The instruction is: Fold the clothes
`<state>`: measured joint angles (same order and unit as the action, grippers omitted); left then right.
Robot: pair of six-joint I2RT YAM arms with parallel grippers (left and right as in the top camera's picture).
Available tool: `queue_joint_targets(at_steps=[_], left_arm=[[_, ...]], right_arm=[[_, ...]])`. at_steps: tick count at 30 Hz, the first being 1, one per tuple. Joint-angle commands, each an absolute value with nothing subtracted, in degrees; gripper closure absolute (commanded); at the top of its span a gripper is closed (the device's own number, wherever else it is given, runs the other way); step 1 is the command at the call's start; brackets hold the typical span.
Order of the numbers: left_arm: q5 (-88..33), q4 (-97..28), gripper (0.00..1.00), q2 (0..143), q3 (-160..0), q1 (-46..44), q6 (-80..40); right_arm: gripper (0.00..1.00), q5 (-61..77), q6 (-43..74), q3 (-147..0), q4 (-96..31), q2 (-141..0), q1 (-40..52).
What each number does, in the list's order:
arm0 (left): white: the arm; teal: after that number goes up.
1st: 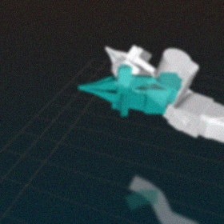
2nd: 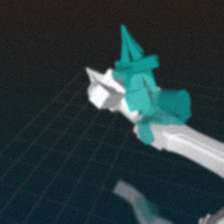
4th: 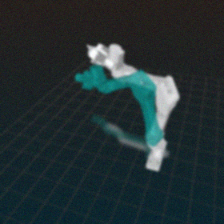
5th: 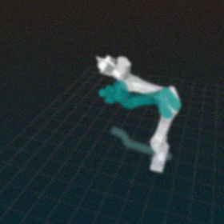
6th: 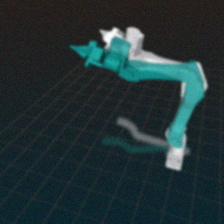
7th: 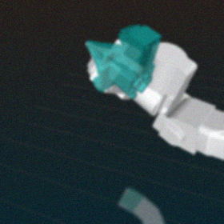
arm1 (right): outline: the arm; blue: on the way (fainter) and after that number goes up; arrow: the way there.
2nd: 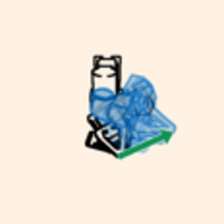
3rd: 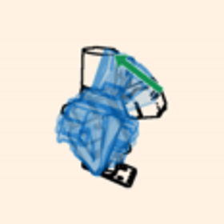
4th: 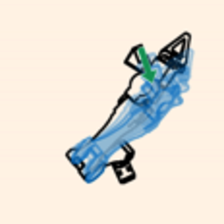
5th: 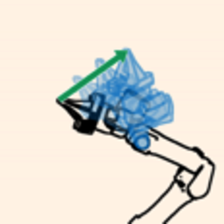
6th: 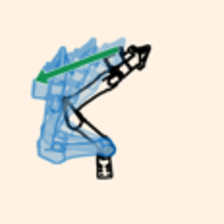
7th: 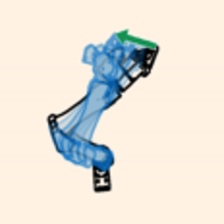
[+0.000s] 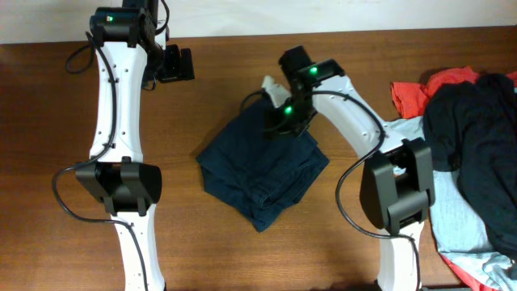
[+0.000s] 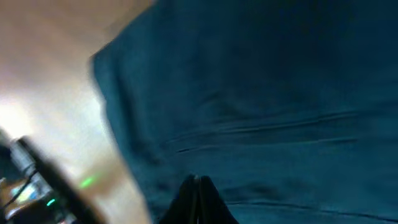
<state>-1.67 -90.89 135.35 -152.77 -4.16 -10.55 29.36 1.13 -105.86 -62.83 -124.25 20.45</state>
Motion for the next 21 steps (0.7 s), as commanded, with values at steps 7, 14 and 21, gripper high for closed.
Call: queue_joint_targets(at_steps=[7,14,21], left_arm=[[-1.5,-91.0,0.01,135.4,-152.5,-4.4,-10.9],[-1.5,-91.0,0.01,135.4,-152.5,-4.4,-10.9],[-1.5,-91.0,0.01,135.4,-152.5,-4.4,-10.9]], right_arm=[[0.86,24.9,0.4,-100.2,-56.9,-128.8,17.1],[0.79,25.0,0.4,-97.8,-54.6,-130.6,17.1],[0.79,25.2,-4.2,-105.6,-65.0,-125.0,17.7]])
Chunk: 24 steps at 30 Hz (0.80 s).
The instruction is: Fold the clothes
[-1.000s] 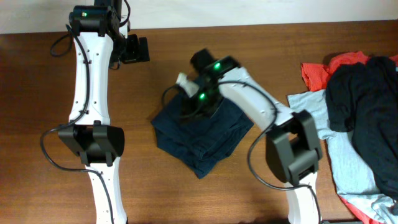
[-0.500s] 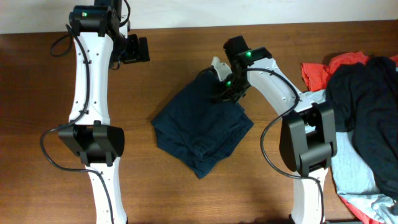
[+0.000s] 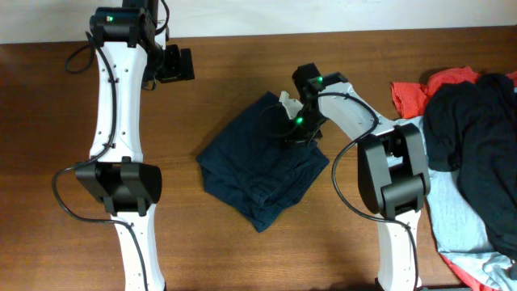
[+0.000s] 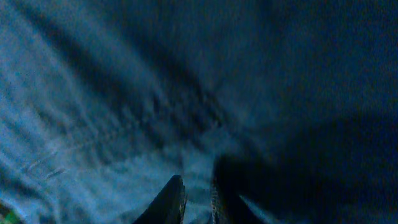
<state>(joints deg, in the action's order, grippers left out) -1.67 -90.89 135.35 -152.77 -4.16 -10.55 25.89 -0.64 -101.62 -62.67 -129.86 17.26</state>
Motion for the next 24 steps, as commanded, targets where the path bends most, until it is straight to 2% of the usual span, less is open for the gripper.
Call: queue_joint_targets(at_steps=[1,8,16,20,24], left_arm=[[-1.5,-91.0,0.01,135.4,-152.5,-4.4,-10.9],[-1.5,-91.0,0.01,135.4,-152.5,-4.4,-10.9],[-1.5,-91.0,0.01,135.4,-152.5,-4.4,-10.9],[-1.5,-91.0,0.01,135.4,-152.5,-4.4,-10.9],[-1.5,-91.0,0.01,135.4,-152.5,-4.4,-10.9]], right_arm=[[0.79,25.2,-6.0,-106.6,-67.3,-123.6,18.4],[0.8,24.5,-8.1,-107.1,-74.1,-120.0,24.3],[0.79,23.8,-6.4,-99.6,-67.8,-121.8,30.1],[0.76,23.7,-6.3,-95.2,-64.9,-122.2,31.2],[0.67,23.7,-3.7,-88.8,-57.7,-122.2,31.9]])
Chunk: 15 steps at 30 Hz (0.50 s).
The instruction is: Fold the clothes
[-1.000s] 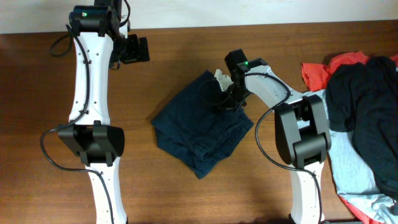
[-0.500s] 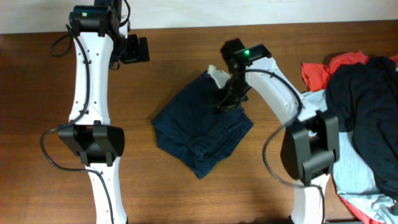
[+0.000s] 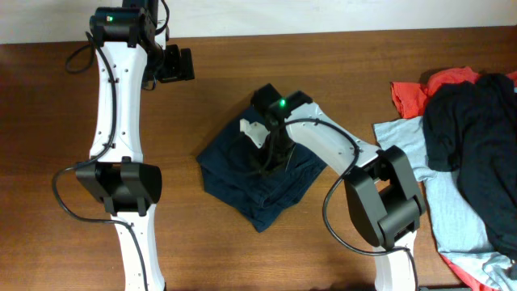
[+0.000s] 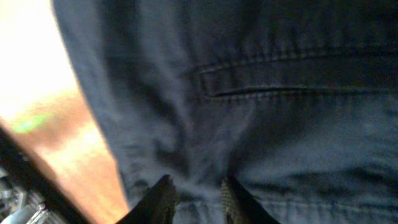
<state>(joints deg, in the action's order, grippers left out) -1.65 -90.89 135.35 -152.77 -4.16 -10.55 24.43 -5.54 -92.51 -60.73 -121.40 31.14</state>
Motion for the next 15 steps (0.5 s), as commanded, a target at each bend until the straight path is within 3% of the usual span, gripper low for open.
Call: queue_joint_targets(at_steps=[1,7,15], left_arm=[[-1.5,-91.0,0.01,135.4,-152.5,-4.4,-10.9],[-1.5,-91.0,0.01,135.4,-152.5,-4.4,-10.9],[-1.5,-91.0,0.01,135.4,-152.5,-4.4,-10.9]], right_arm=[[0.65,23.7,-2.7,-86.9,-55.4,-122.2,32.0],[0.66,24.3,3.8,-84.6,-55.0,-122.2,30.9],[0.75,27.9,0.6,-86.6,-60.0,-122.2,31.1]])
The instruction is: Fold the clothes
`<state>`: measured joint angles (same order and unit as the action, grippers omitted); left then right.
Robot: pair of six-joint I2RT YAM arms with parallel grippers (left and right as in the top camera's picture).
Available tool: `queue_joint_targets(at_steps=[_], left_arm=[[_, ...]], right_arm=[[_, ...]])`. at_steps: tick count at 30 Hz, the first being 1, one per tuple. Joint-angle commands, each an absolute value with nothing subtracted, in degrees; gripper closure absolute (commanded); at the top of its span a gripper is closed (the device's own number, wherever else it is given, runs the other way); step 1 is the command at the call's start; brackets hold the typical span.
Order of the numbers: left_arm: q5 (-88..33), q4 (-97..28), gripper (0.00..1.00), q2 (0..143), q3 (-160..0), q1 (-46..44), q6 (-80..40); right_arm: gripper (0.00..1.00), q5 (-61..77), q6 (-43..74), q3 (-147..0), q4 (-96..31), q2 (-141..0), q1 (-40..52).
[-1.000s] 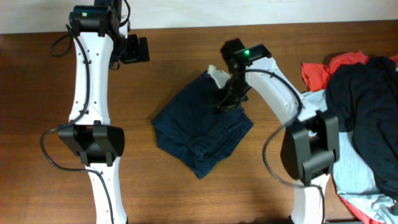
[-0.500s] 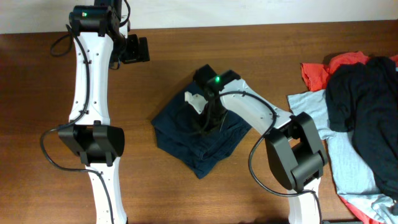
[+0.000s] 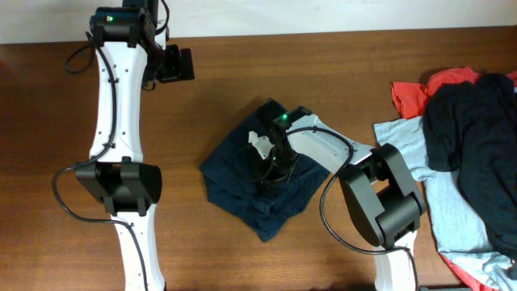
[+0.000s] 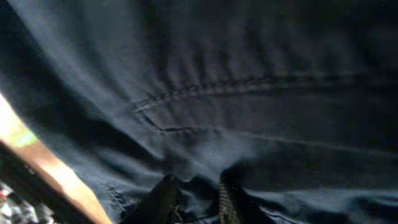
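Note:
A dark blue denim garment (image 3: 234, 174) lies folded in a rough diamond at the table's middle. My right gripper (image 3: 271, 171) points down onto its centre. The right wrist view is filled with the denim (image 4: 261, 93), showing a stitched pocket seam. There the right gripper (image 4: 196, 200) presses into the cloth with its fingers a little apart and a ridge of fabric bunched between them. My left gripper (image 3: 182, 65) hangs over bare table at the far left, away from the garment; how its jaws stand does not show.
A pile of clothes (image 3: 472, 137) covers the right end of the table, with black, red and pale blue pieces. The brown wooden table (image 3: 65, 162) meets a white wall along the far edge.
My right gripper has moved slightly toward the near edge on the garment, and the whole garment has shifted a little the same way. The finger gap looks unchanged. The left arm has not moved.
My right gripper was shut at the garment's far right edge. It then sat over the right corner with its fingers just parted. Later it was on the garment's middle with the fingers wider, and now it presses there with cloth bunched between them.

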<state>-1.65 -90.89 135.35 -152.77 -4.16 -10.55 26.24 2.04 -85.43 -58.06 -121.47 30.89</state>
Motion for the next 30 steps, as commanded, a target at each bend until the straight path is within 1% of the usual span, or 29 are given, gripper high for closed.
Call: queue_joint_targets(at_steps=[1,5,10,11,12,14,15,16,20,25,30], left_arm=[[-1.5,-91.0,0.01,135.4,-152.5,-4.4,-10.9],[-1.5,-91.0,0.01,135.4,-152.5,-4.4,-10.9],[-1.5,-91.0,0.01,135.4,-152.5,-4.4,-10.9],[-1.5,-91.0,0.01,135.4,-152.5,-4.4,-10.9],[-1.5,-91.0,0.01,135.4,-152.5,-4.4,-10.9],[-1.5,-91.0,0.01,135.4,-152.5,-4.4,-10.9],[-1.5,-91.0,0.01,135.4,-152.5,-4.4,-10.9],[-1.5,-91.0,0.01,135.4,-152.5,-4.4,-10.9],[-1.5,-91.0,0.01,135.4,-152.5,-4.4,-10.9],[-1.5,-91.0,0.01,135.4,-152.5,-4.4,-10.9],[-1.5,-91.0,0.01,135.4,-152.5,-4.4,-10.9]], right_arm=[[0.75,28.3,-1.3,-87.9,-61.4,-122.1,31.1],[0.75,26.9,-8.8,-97.7,-70.0,-120.6,31.2],[0.75,15.4,-9.3,-111.1,-80.1,-119.2,31.2],[0.77,12.7,-10.2,-112.7,-82.3,-119.2,31.2],[0.8,11.2,-11.9,-113.3,-84.0,-119.2,31.2],[0.92,9.3,-15.1,-113.3,-87.8,-119.3,31.7],[0.96,8.6,-15.2,-113.0,-88.9,-119.5,32.1],[0.96,8.3,-15.2,-112.4,-89.3,-119.6,32.7],[0.96,6.2,-19.7,-108.2,-87.5,-119.6,36.9],[0.96,3.0,-23.8,-100.6,-79.4,-119.6,43.2],[0.96,-1.4,-23.8,-92.3,-70.0,-119.6,47.0]])
